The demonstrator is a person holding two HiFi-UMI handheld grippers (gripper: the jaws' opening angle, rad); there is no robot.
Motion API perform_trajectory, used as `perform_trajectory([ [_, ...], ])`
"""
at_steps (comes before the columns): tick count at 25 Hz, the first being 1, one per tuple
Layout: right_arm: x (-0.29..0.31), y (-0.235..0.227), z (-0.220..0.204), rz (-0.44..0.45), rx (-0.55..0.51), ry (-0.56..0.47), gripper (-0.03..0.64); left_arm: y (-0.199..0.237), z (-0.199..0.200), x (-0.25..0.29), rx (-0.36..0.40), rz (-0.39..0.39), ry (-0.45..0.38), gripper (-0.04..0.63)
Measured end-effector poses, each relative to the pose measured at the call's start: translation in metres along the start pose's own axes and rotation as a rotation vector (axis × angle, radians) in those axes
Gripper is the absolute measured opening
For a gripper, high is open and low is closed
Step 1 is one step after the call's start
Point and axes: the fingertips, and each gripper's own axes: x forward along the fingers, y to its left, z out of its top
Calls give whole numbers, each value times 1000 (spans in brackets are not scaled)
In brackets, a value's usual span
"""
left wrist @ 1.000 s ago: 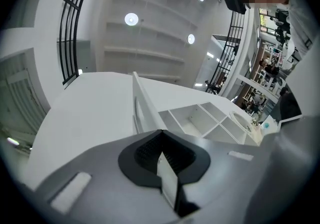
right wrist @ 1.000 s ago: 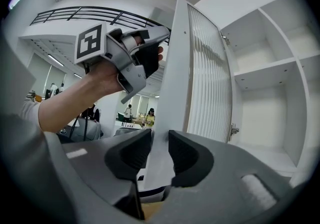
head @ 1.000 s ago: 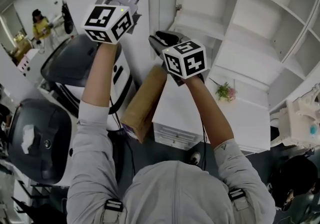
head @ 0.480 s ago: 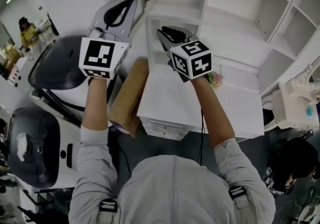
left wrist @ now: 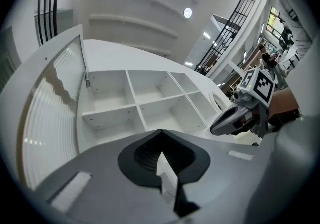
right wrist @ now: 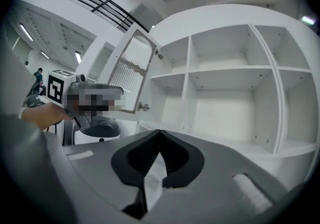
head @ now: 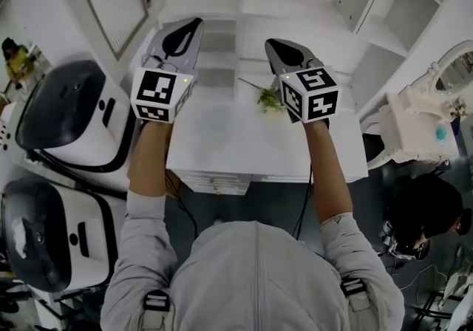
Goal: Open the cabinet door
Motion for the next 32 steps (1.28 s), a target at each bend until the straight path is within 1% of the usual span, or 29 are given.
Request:
perform_trajectory([
  [4, -32, -42, -21, -71, 11, 24, 2, -40, -20, 18, -35, -48, 40, 17],
  [8, -63, -63, -38, -123, 17, 30, 2, -76, -36, 26, -96, -97, 55, 17],
  [13, -91, -78, -56, -167, 1, 35, 2, -104, -55, 26, -65, -130, 85, 17],
  [16, -108, -86, -68, -206, -32, 58, 2, -111, -66, 17, -78, -136, 101, 17],
  [21, -128, -89, -86, -231, -22, 87, 2, -110, -81, 3, -87, -139, 124, 17],
  [26, -134, -86, -91, -232, -33, 104, 2, -108, -84, -7, -118, -126, 114, 17],
  [32, -130, -79, -98, -227, -49, 142, 0, -109, -87, -9, -120, -132, 127, 17],
])
